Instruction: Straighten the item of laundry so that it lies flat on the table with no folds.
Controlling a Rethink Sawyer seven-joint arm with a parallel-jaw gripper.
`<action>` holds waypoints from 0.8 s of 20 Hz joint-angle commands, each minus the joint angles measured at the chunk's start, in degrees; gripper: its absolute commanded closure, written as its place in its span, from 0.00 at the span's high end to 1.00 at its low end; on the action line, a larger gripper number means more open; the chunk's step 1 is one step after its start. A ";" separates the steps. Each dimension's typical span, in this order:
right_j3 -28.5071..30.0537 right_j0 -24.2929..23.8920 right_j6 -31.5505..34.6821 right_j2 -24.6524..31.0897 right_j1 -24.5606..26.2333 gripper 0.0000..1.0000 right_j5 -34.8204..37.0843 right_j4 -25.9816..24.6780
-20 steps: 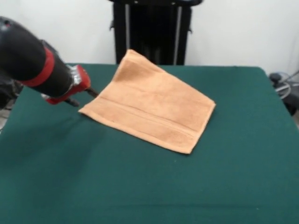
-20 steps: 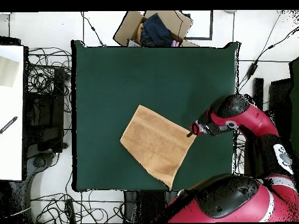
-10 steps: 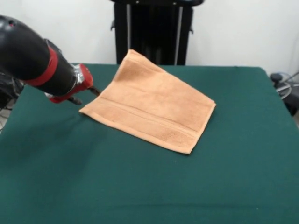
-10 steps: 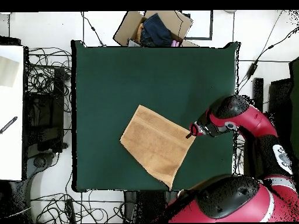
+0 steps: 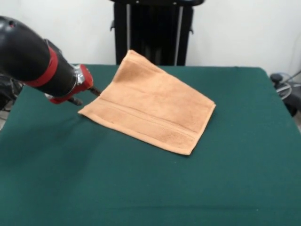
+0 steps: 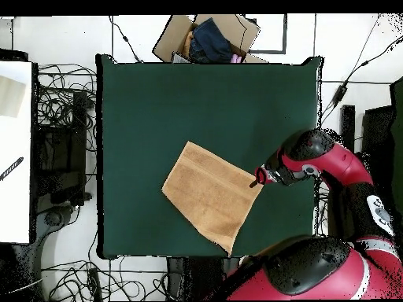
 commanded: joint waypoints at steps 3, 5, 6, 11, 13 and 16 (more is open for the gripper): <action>4.63 -0.44 0.22 3.01 0.50 1.00 -5.49 -3.15; 4.66 -0.47 0.20 3.00 0.47 1.00 -5.46 -3.16; 4.45 -0.43 0.27 2.98 0.54 1.00 -5.25 -3.15; 3.84 -0.41 0.19 3.00 0.82 1.00 -4.65 -3.16; 3.88 -0.53 0.05 3.01 0.90 1.00 -4.77 -3.21; 3.66 -0.61 -0.11 3.07 1.09 1.00 -4.49 -3.20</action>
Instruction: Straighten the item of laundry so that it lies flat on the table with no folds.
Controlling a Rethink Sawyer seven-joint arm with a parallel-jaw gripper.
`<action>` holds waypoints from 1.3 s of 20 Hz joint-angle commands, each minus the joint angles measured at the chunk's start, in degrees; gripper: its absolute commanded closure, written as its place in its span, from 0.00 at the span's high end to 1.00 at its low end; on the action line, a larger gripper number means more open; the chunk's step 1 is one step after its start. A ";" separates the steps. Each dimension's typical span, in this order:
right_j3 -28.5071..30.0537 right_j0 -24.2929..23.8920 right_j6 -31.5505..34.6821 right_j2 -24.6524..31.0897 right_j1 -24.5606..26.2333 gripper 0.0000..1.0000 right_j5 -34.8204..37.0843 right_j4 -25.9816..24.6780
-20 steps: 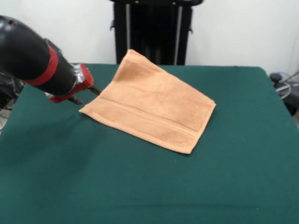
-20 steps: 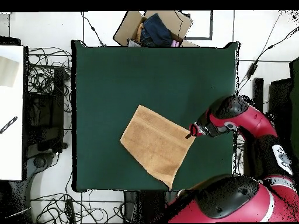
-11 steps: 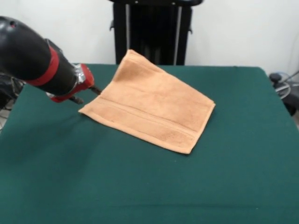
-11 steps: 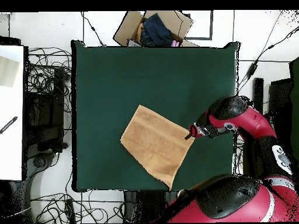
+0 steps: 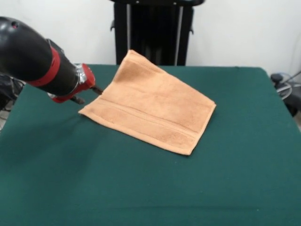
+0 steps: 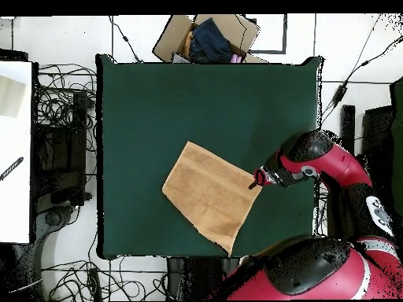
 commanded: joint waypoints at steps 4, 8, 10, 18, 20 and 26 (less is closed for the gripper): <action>2.69 -0.41 -0.24 3.13 1.12 1.00 -3.89 -3.20; 3.86 -0.46 -0.43 3.13 0.19 1.00 -4.14 -3.21; 4.31 -0.38 -0.42 3.12 -0.22 1.00 -4.13 -3.19; 3.13 -0.41 -0.68 3.30 1.57 1.00 -4.22 -3.43; 3.07 -0.39 -0.80 3.32 1.76 1.00 -4.22 -3.53; 0.96 0.25 -0.94 3.41 2.56 1.00 -2.67 -3.72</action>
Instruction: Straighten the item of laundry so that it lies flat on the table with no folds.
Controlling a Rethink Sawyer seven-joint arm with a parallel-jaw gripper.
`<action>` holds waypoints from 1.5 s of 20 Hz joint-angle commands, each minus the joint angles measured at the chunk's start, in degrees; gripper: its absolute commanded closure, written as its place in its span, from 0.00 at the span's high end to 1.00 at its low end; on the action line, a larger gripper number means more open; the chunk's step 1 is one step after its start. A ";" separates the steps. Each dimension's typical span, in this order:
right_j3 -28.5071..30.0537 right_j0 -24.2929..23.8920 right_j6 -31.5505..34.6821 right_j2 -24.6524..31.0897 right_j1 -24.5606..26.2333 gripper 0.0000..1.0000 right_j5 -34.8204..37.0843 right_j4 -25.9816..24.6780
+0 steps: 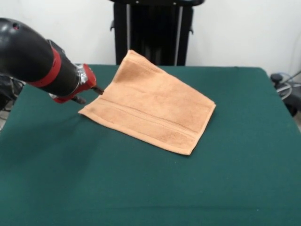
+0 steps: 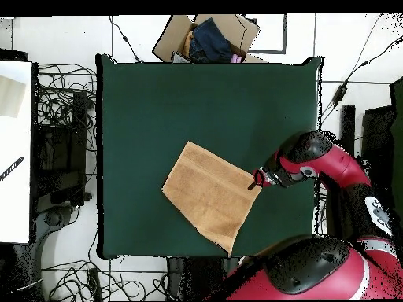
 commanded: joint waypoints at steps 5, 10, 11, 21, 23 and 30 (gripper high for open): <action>-1.77 0.37 -1.92 3.54 4.25 1.00 -2.25 -4.42; -1.50 0.29 -2.72 3.65 4.45 1.00 -3.60 -4.89; -1.94 0.05 -2.86 3.66 5.02 1.00 -3.84 -5.00; -1.82 -1.40 -3.32 4.40 5.69 1.00 -5.26 -5.89; -1.55 -1.54 -3.32 4.41 5.68 1.00 -5.57 -5.98; -1.89 -1.64 -3.52 4.62 5.97 1.00 -5.71 -6.11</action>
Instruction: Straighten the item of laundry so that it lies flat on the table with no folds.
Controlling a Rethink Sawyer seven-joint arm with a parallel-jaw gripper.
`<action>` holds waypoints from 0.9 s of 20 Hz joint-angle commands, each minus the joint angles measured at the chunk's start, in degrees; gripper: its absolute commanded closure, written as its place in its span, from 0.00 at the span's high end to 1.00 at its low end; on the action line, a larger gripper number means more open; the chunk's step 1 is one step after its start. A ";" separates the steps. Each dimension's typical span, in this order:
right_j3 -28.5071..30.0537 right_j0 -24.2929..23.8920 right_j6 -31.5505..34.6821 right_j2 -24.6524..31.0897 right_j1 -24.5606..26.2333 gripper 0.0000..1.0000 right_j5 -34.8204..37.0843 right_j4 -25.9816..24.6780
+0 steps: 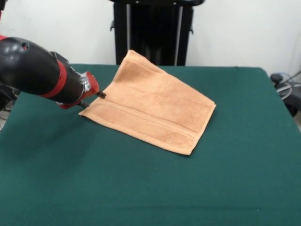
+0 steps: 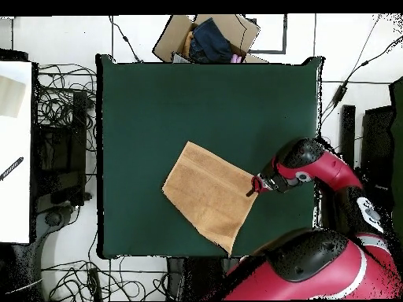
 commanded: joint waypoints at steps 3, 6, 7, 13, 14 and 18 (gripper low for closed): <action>-0.91 -0.64 -3.62 4.68 1.73 1.00 -5.71 -3.80; -1.46 -0.43 -3.62 4.73 1.99 1.00 -5.36 -3.89; -1.58 -0.32 -3.75 4.71 1.98 1.00 -5.39 -4.08; -1.10 -0.21 -3.96 4.77 1.97 1.00 -7.05 -4.57; -0.91 -0.10 -3.91 4.74 1.79 1.00 -7.28 -4.67; 0.01 0.08 -3.50 4.53 1.27 1.00 -8.45 -4.94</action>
